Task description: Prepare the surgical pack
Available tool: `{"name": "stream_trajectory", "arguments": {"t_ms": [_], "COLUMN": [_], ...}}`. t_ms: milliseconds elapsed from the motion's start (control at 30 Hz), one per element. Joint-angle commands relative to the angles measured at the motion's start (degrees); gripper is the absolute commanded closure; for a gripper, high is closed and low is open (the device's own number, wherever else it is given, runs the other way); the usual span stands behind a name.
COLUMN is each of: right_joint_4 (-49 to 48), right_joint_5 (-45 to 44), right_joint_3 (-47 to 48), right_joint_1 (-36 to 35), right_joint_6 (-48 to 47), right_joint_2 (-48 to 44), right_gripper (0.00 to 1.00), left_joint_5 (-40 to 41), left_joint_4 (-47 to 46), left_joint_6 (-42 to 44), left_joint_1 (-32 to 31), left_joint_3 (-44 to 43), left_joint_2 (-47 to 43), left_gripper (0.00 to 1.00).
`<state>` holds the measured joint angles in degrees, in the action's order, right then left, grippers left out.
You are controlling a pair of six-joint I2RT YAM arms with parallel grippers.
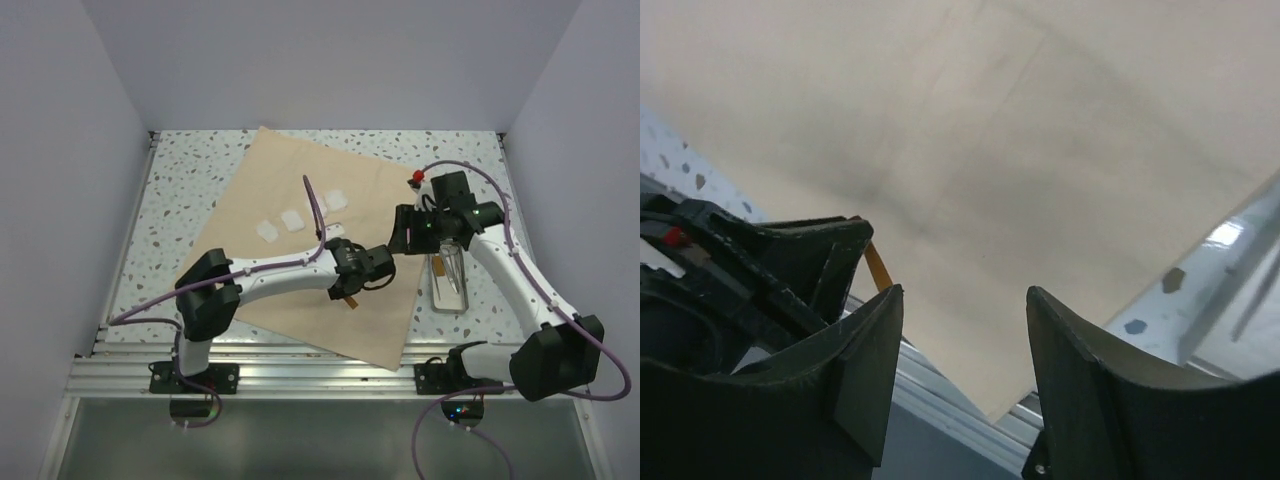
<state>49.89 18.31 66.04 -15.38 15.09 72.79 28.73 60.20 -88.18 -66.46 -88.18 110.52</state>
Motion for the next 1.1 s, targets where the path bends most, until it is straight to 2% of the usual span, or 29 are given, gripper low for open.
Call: {"name": "stream_trajectory", "arguments": {"t_ms": [0, 100, 233, 433, 633, 933, 1067], "right_joint_4": [-6.28, -9.36, -12.88, -19.29, -25.09, -27.91, -30.02], "right_joint_5": [11.91, 16.32, 22.81, 28.71, 28.11, 27.75, 28.01], "right_joint_3": [-5.37, -8.81, -12.33, -14.45, -14.89, -14.01, -14.8], "right_joint_1": [-0.62, -0.62, -1.14, -6.94, -9.58, -10.99, -11.43], "right_joint_6": [2.13, 2.31, 2.57, 4.68, 7.84, 8.99, 10.31], "right_joint_2": [0.41, 0.59, -0.11, 1.82, 2.7, 5.43, 6.22], "right_gripper": [0.44, 0.47, 0.5, 0.53, 0.54, 0.56, 0.62], "left_joint_5": [7.82, 9.84, 9.77, 6.08, 3.09, 1.33, 0.63], "left_joint_4": [-1.32, -3.16, -10.43, -21.96, -23.9, -26.19, -26.72], "left_joint_6": [2.92, 5.03, 9.77, 18.04, 19.89, 20.24, 20.15], "left_joint_1": [0.01, 0.19, 1.41, 3.7, 4.84, 5.02, 5.11], "left_joint_3": [0.2, 2.21, 6.25, 12.67, 13.65, 16.11, 16.64], "left_joint_2": [-3.82, -6.71, -12.68, -18.67, -19.55, -22.19, -22.8], "left_gripper": [0.72, 0.72, 0.71, 0.71, 0.71, 0.72, 0.72]}}
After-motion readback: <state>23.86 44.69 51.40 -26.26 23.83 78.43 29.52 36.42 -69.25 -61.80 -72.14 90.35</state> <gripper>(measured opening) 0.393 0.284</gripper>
